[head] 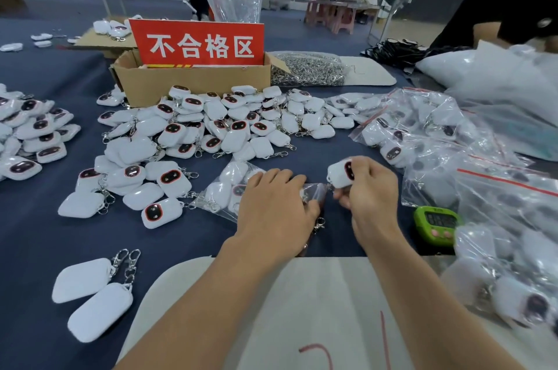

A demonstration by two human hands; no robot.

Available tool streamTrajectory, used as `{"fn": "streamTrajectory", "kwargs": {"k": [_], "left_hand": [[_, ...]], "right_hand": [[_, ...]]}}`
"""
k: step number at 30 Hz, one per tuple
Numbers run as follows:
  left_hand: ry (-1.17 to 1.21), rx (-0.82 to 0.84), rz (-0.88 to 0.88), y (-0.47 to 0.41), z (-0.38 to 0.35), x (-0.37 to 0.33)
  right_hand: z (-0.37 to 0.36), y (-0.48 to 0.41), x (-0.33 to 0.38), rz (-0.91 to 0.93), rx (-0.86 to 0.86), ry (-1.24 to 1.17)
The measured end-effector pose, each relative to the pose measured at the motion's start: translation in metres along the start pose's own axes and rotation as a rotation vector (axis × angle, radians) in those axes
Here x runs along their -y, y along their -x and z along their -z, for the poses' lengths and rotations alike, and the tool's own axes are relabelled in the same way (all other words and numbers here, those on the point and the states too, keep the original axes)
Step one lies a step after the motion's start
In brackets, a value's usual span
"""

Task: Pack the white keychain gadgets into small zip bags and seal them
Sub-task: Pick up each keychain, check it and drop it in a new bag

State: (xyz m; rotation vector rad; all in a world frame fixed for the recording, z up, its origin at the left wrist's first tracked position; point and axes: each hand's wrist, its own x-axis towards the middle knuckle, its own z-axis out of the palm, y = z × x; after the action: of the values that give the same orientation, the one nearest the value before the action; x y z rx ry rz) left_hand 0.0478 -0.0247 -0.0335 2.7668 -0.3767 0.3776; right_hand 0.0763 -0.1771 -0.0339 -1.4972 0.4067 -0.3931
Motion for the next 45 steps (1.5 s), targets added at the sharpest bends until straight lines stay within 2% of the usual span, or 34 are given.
{"fn": "streamTrajectory", "kwargs": {"k": [3, 7, 9, 12, 18, 30, 35, 45], "left_hand": [[0.067, -0.051, -0.011, 0.001, 0.001, 0.0], [0.299, -0.344, 0.06, 0.0, 0.013, -0.006], [0.402, -0.42, 0.067, 0.001, 0.017, -0.01], [0.524, -0.383, 0.048, 0.004, 0.02, -0.013], [0.539, -0.394, 0.018, 0.003, 0.024, -0.017], [0.517, -0.418, 0.024, 0.003, 0.02, -0.022], [0.553, -0.4, 0.068, 0.004, 0.023, -0.022], [0.651, -0.244, 0.152, 0.003, 0.029, -0.022]], "right_hand": [[0.01, 0.027, 0.0, -0.047, 0.019, -0.051], [0.019, 0.053, 0.005, -0.098, 0.067, -0.122], [0.02, 0.054, 0.011, -0.081, 0.123, -0.087], [0.018, 0.053, 0.02, -0.034, 0.214, -0.079], [0.017, 0.052, 0.026, 0.04, 0.309, -0.139], [0.014, 0.047, 0.025, 0.086, 0.214, -0.052], [0.013, 0.049, 0.025, 0.103, 0.254, -0.037], [0.013, 0.049, 0.026, 0.1, 0.289, -0.001]]}}
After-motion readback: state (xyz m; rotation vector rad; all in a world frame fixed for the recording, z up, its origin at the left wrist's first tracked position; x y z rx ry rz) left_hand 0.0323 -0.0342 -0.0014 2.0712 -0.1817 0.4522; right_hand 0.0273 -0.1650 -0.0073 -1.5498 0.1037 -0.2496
